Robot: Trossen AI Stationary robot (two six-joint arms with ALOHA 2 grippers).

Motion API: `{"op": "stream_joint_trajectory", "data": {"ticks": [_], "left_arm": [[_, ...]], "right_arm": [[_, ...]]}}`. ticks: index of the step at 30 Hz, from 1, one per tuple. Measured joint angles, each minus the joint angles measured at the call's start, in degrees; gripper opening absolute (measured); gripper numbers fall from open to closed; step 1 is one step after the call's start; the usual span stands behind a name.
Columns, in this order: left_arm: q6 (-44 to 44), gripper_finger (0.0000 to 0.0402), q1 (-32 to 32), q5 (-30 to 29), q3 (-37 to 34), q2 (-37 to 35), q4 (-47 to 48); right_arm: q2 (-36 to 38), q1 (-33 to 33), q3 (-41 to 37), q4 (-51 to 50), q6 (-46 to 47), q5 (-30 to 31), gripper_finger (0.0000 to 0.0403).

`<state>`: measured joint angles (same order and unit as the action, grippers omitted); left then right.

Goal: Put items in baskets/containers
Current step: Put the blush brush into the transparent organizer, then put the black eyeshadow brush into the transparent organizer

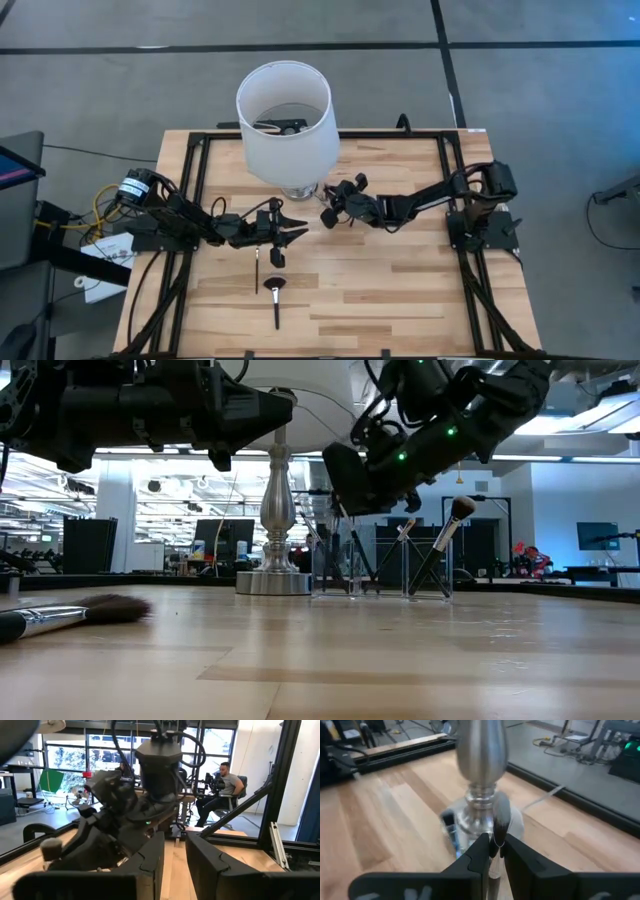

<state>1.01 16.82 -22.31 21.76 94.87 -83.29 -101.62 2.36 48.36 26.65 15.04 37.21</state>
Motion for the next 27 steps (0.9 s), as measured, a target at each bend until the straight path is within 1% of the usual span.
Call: {"op": "stream_joint_trajectory", "data": {"ticks": [14, 18, 21, 27], "left_arm": [[-0.04, 0.0076, 0.08, 0.00, 0.00, 0.00, 0.08], [-1.69, 0.0076, 0.13, 0.02, 0.00, -0.02, 2.08], [-2.93, 0.0076, 0.11, -0.16, 0.00, -0.02, 4.13], [-3.05, 0.0076, 0.59, -0.41, 0.00, -0.02, 6.64]], "right_arm": [[0.62, -0.10, -0.01, -0.04, -0.51, 0.02, 0.0051], [4.10, 1.07, -0.02, 0.27, -5.06, -2.41, 0.0051], [7.71, 3.05, -0.02, -0.22, -7.40, -2.78, 0.0055], [13.77, 8.32, 0.00, -4.21, -8.11, -2.73, 0.0086]]}}
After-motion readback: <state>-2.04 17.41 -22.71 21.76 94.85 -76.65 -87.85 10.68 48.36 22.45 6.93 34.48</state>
